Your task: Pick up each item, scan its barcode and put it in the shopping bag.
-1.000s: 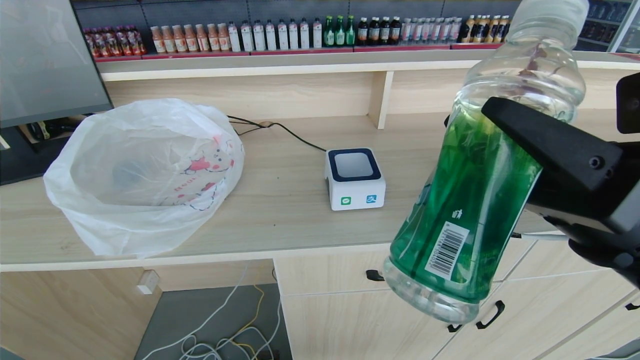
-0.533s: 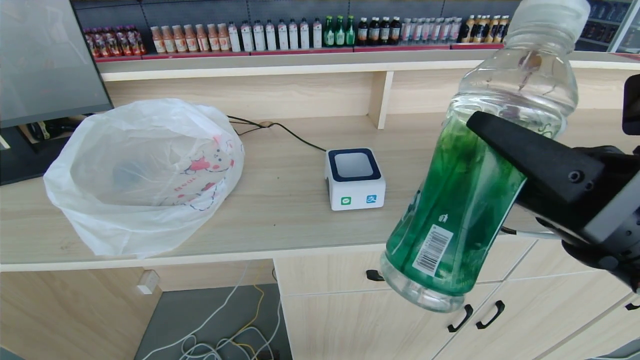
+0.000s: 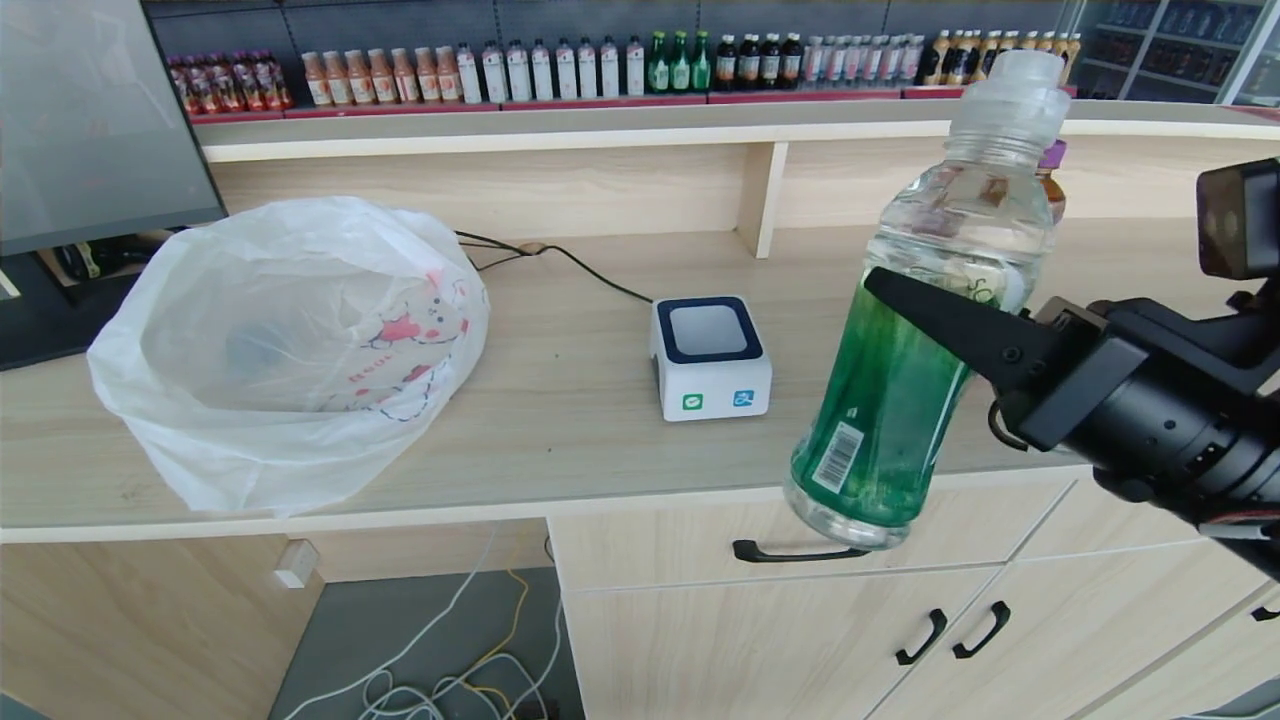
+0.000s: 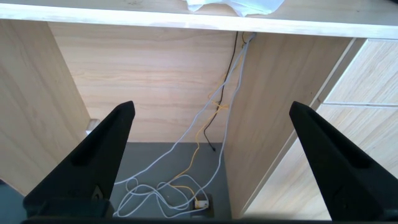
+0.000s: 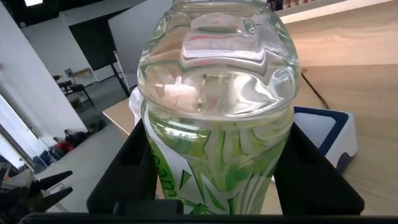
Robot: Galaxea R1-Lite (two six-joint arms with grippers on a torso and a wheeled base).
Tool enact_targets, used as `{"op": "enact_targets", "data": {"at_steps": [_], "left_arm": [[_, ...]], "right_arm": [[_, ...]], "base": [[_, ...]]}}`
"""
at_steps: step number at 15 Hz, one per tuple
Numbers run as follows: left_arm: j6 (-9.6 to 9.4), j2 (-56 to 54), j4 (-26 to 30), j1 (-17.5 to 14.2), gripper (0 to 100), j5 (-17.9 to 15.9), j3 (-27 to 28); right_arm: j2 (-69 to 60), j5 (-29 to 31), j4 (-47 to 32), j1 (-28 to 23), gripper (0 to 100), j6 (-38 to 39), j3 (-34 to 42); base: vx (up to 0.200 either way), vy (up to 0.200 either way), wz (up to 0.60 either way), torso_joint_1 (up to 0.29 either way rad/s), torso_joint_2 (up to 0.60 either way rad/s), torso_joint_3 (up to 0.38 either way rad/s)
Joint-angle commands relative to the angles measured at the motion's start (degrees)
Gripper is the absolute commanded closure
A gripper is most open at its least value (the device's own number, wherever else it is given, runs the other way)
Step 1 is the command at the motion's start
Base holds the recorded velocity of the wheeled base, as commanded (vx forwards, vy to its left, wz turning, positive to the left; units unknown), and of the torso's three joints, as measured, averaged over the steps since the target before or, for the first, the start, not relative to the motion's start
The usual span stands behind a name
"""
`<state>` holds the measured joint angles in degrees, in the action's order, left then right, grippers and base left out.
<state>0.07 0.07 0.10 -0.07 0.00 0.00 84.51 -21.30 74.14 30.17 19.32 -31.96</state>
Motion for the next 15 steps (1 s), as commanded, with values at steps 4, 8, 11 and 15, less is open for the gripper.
{"op": "enact_targets", "data": {"at_steps": [4,8,11,15], "left_arm": [[0.01,0.0,0.0,0.0,0,0.0,0.0],[0.01,0.0,0.0,0.0,0,0.0,0.0],[0.01,0.0,0.0,0.1,0,0.0,0.0],[-0.07,0.0,0.0,0.0,0,0.0,0.0]], "right_arm": [[-6.1,12.4,-12.6,0.1,100,-10.4,-7.9],[-8.6,29.2,-12.6,2.2,100,-22.4,-5.9],[-10.3,29.5,-12.6,3.1,100,-25.7,-1.5],[-11.0,29.9,-11.3,3.1,100,-25.7,2.0]], "base": [[0.000,0.000,0.00,0.000,0.00,0.000],[0.000,0.000,0.00,0.000,0.00,0.000],[0.000,0.000,0.00,0.000,0.00,0.000],[0.000,0.000,0.00,0.000,0.00,0.000]]}}
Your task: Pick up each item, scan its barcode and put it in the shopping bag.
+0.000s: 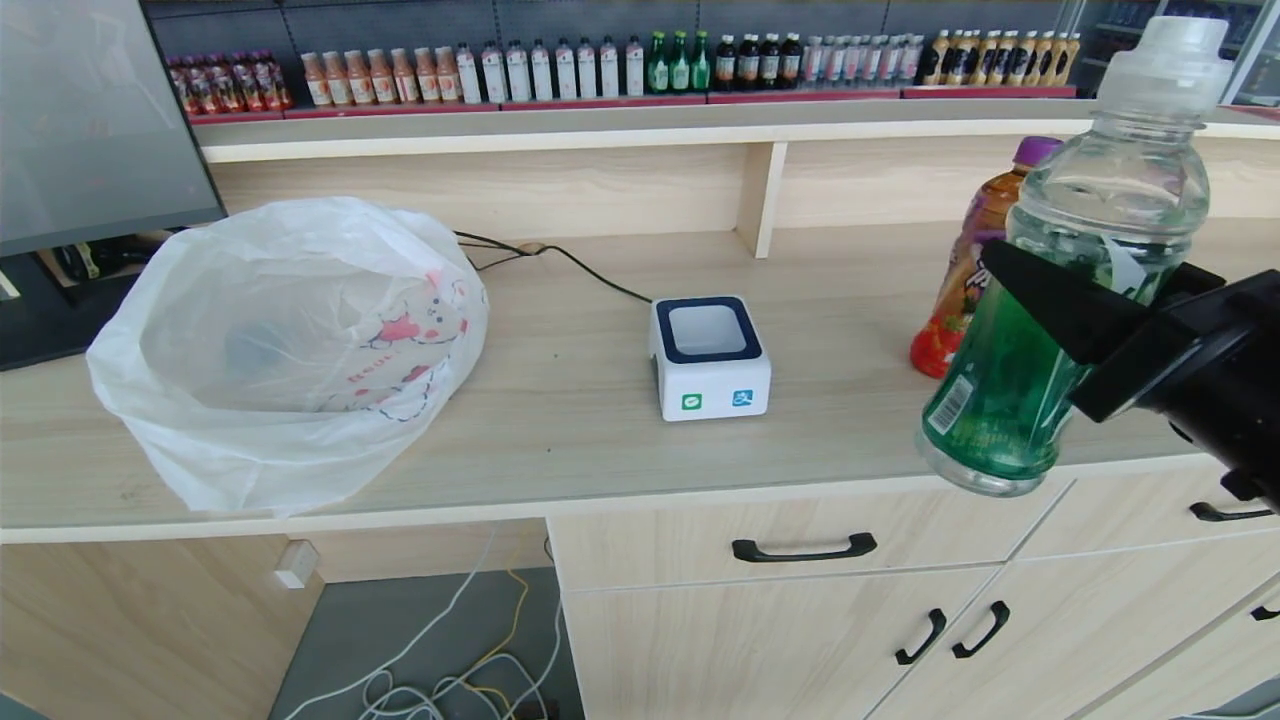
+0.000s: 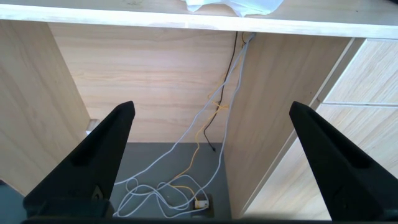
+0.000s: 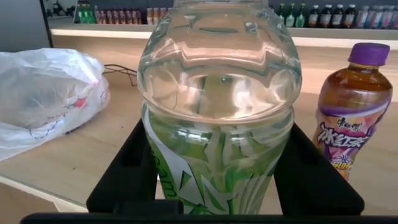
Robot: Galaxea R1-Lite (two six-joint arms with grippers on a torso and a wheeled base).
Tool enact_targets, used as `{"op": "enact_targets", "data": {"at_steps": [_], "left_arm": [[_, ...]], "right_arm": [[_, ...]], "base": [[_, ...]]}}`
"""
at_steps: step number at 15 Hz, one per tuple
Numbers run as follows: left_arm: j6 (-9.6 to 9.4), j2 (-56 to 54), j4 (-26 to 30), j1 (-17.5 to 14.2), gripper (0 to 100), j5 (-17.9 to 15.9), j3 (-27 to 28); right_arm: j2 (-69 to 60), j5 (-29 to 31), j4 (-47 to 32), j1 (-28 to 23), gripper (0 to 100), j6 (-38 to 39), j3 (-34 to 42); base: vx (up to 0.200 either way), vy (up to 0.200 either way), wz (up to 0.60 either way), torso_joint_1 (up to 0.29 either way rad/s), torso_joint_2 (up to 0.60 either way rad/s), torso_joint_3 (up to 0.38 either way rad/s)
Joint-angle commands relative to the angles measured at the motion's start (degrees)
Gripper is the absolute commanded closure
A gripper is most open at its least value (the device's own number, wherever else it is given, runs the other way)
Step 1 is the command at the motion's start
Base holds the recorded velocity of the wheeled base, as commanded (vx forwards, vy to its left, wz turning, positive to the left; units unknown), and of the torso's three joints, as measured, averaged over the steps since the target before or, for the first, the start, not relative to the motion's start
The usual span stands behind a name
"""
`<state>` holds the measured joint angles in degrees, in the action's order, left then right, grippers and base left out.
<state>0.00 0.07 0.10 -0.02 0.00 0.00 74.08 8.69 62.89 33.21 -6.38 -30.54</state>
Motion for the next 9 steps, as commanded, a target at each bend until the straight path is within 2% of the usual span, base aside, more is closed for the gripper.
{"op": "enact_targets", "data": {"at_steps": [1,5,9], "left_arm": [[0.00,0.0,0.0,-0.1,0,0.0,0.0],[0.18,0.0,0.0,-0.1,0,0.0,0.0],[0.35,0.0,0.0,-0.1,0,0.0,0.0]], "right_arm": [[-0.7,-0.1,0.6,0.1,100,0.1,1.0],[-0.9,-0.3,2.5,-0.3,100,0.5,3.4],[-0.6,-0.5,2.6,-0.6,100,0.7,2.7]], "base": [[0.000,0.000,0.00,0.000,0.00,0.000],[0.000,0.000,0.00,0.000,0.00,0.000],[0.000,0.200,0.00,0.000,0.00,0.004]]}}
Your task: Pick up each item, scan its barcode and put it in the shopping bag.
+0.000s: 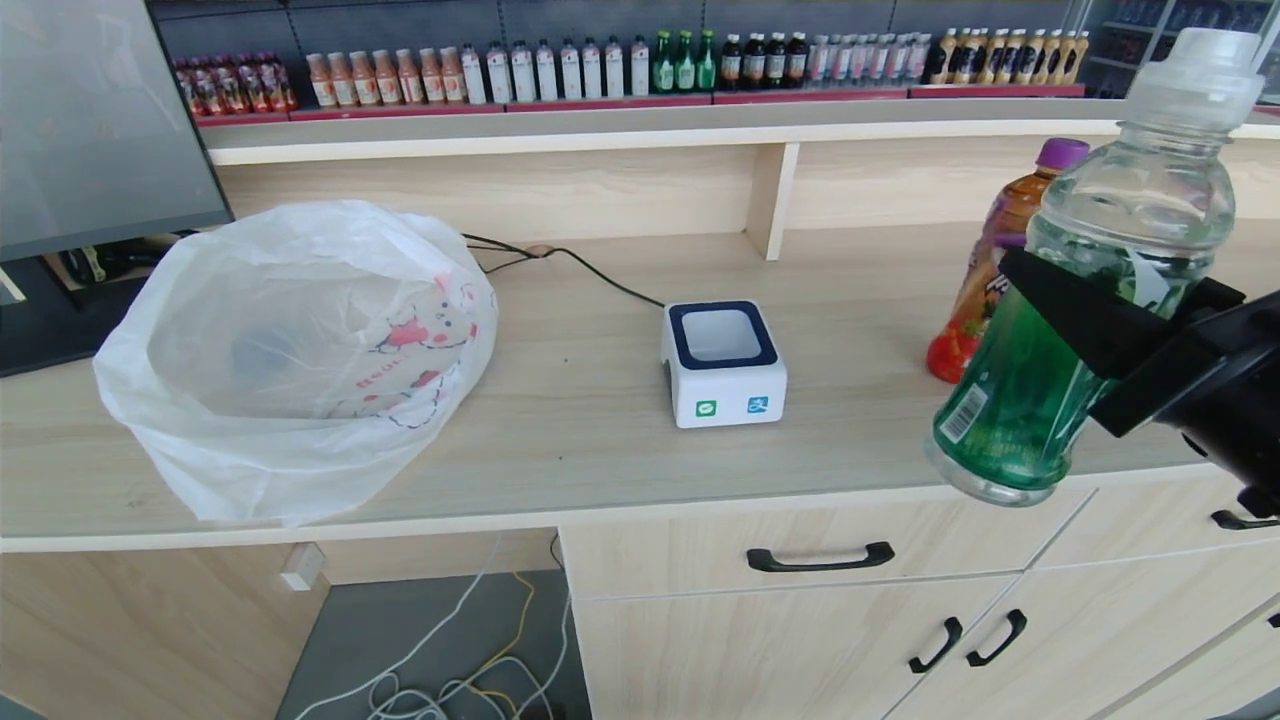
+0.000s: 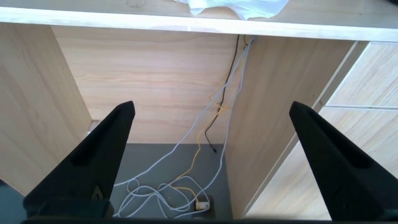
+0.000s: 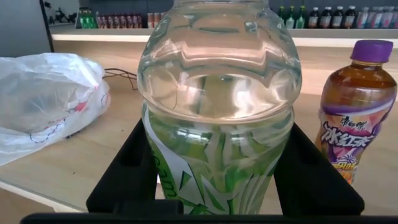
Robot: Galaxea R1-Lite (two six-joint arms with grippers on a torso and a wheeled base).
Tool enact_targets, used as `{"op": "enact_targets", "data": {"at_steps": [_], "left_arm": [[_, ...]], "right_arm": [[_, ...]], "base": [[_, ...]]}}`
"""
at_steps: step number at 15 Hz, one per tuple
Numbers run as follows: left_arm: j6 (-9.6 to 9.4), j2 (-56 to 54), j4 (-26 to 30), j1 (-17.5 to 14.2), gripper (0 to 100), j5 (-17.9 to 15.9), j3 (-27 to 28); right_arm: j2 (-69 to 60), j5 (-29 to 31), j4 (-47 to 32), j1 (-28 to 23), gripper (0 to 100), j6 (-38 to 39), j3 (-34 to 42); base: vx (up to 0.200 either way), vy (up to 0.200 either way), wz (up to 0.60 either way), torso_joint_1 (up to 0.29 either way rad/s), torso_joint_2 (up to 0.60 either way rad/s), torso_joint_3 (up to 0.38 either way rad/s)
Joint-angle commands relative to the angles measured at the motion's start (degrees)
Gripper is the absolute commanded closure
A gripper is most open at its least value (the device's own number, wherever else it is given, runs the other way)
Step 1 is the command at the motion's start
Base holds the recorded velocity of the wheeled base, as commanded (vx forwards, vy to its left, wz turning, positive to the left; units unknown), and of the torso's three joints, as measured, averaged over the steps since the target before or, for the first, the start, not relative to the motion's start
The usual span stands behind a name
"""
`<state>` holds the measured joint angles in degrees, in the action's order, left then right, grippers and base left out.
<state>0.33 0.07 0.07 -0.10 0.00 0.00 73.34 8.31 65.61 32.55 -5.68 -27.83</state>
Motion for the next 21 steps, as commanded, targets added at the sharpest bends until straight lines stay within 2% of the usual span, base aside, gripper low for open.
{"op": "enact_targets", "data": {"at_steps": [1,6,13,17,19,21], "left_arm": [[0.02,0.0,0.0,0.0,0,0.0,0.0],[0.20,0.0,0.0,0.0,0,0.0,0.0],[-0.24,0.0,0.0,0.0,0,0.0,0.0],[-0.24,0.0,0.0,0.0,0,0.0,0.0],[-0.24,0.0,0.0,0.1,0,0.0,0.0],[-0.24,0.0,0.0,0.0,0,0.0,0.0]], "right_arm": [[0.1,-0.1,-0.1,0.1,100,0.5,0.4],[-0.7,-0.8,0.8,0.1,100,0.6,0.2],[-2.6,-2.5,1.0,0.5,100,-1.7,0.6],[-2.2,-12.8,0.4,-0.6,100,-9.0,-0.4],[-0.5,-14.1,-1.0,-1.0,100,-14.5,-4.2],[0.6,-20.3,-4.8,-5.6,100,-21.5,-11.1]], "base": [[0.000,0.200,0.00,0.012,0.01,-0.002],[0.000,0.200,0.00,0.002,0.00,0.003],[0.000,0.000,0.00,0.000,0.00,0.000],[0.000,0.000,0.00,0.000,0.00,0.000],[0.000,0.000,0.00,0.000,0.00,0.000],[0.000,0.000,0.00,0.000,0.00,0.000]]}}
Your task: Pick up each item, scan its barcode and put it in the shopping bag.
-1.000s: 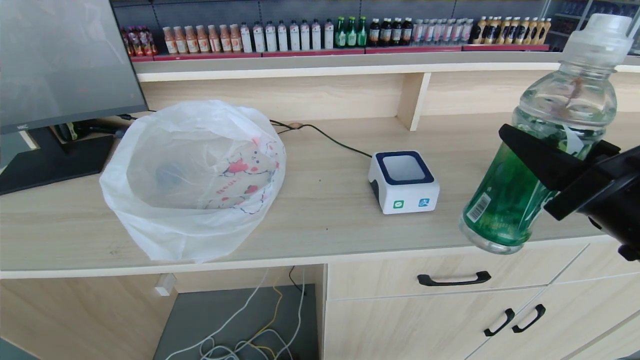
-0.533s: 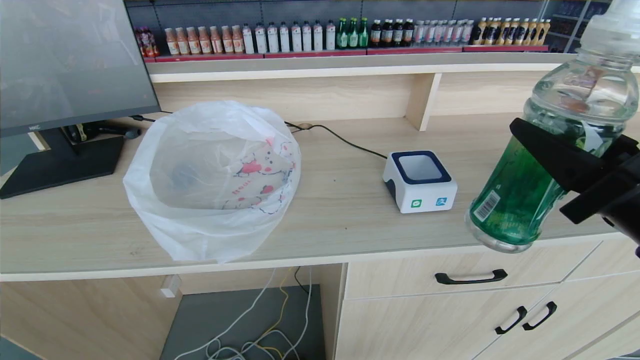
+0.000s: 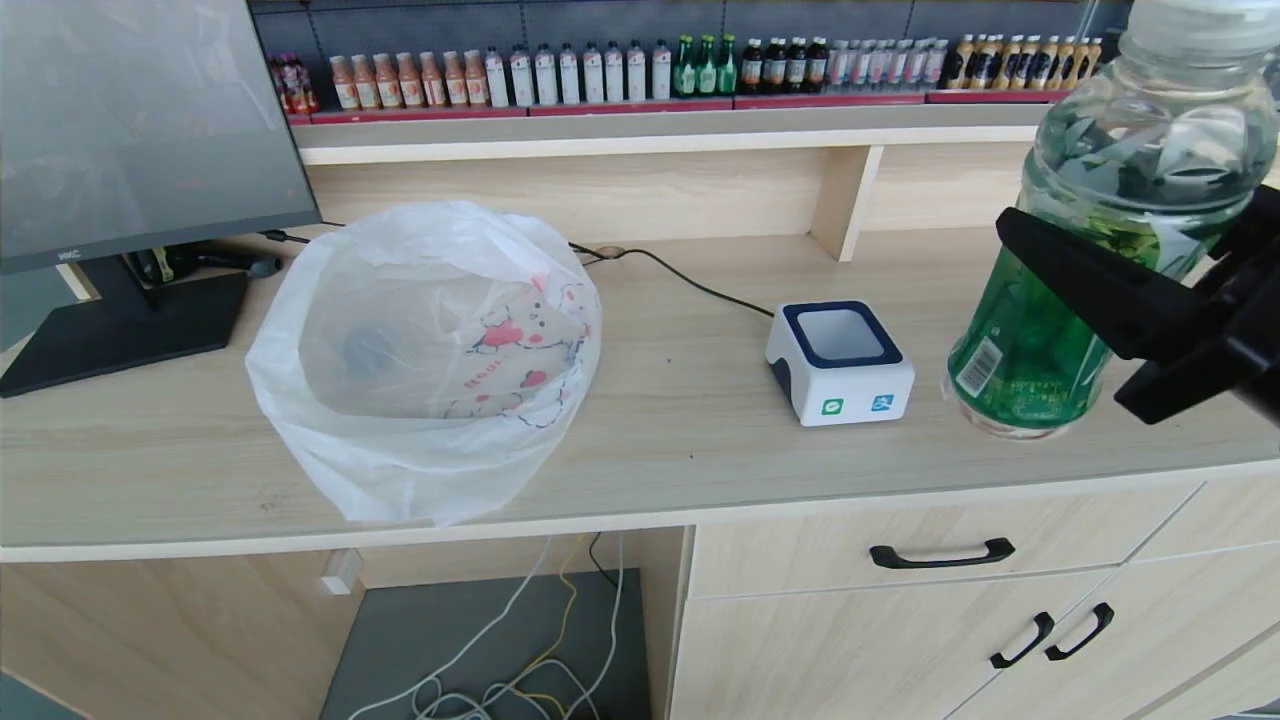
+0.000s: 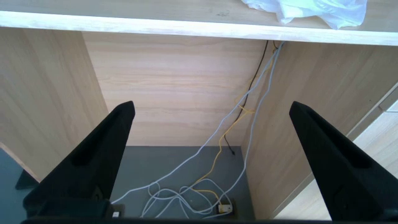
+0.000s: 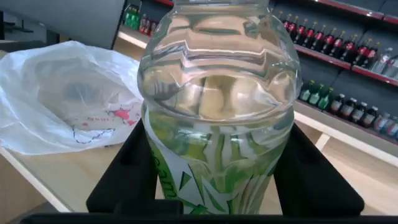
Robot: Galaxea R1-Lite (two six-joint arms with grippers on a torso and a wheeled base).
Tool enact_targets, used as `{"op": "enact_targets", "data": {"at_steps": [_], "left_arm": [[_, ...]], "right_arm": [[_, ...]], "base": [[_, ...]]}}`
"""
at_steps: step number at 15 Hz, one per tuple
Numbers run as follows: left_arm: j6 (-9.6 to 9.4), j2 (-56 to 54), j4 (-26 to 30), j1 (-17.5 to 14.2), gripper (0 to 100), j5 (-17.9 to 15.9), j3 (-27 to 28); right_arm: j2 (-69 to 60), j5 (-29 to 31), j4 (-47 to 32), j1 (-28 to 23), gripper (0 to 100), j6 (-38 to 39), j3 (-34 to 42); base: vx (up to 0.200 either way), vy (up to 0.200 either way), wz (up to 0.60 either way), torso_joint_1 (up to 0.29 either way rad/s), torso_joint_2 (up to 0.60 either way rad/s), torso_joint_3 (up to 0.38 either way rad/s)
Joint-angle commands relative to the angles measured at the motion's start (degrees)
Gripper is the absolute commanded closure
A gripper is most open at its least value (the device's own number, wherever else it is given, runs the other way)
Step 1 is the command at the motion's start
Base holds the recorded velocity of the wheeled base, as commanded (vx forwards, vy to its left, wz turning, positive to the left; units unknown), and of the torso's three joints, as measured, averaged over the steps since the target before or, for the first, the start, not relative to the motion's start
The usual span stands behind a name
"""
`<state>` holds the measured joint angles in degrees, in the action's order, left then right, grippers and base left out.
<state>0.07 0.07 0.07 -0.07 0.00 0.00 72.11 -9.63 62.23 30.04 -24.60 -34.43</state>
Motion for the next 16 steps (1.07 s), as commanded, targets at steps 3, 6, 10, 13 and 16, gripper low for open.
{"op": "enact_targets", "data": {"at_steps": [3,6,10,13,16], "left_arm": [[0.01,0.0,0.0,0.0,0,0.0,0.0],[0.01,0.0,0.0,0.0,0,0.0,0.0],[0.01,0.0,0.0,0.0,0,0.0,0.0],[0.01,0.0,0.0,0.0,0,0.0,0.0],[0.01,0.0,0.0,0.0,0,0.0,0.0]], "right_arm": [[7.3,-14.8,-2.8,-8.0,100,-20.1,-12.2],[9.9,-17.4,-0.1,-6.7,100,-30.9,-7.6],[19.9,-21.8,16.8,-2.6,100,-36.9,-7.1],[22.5,-24.9,23.4,-3.1,100,-39.6,-4.4],[24.0,-27.0,24.3,-2.8,100,-44.6,-2.8]], "base": [[0.000,0.000,0.00,0.000,0.00,0.000],[0.000,0.000,0.00,0.000,0.00,0.000],[0.000,0.000,0.00,0.000,0.00,0.000],[0.000,0.000,0.00,0.000,0.00,0.000],[0.000,0.000,0.00,0.000,0.00,0.000]]}}
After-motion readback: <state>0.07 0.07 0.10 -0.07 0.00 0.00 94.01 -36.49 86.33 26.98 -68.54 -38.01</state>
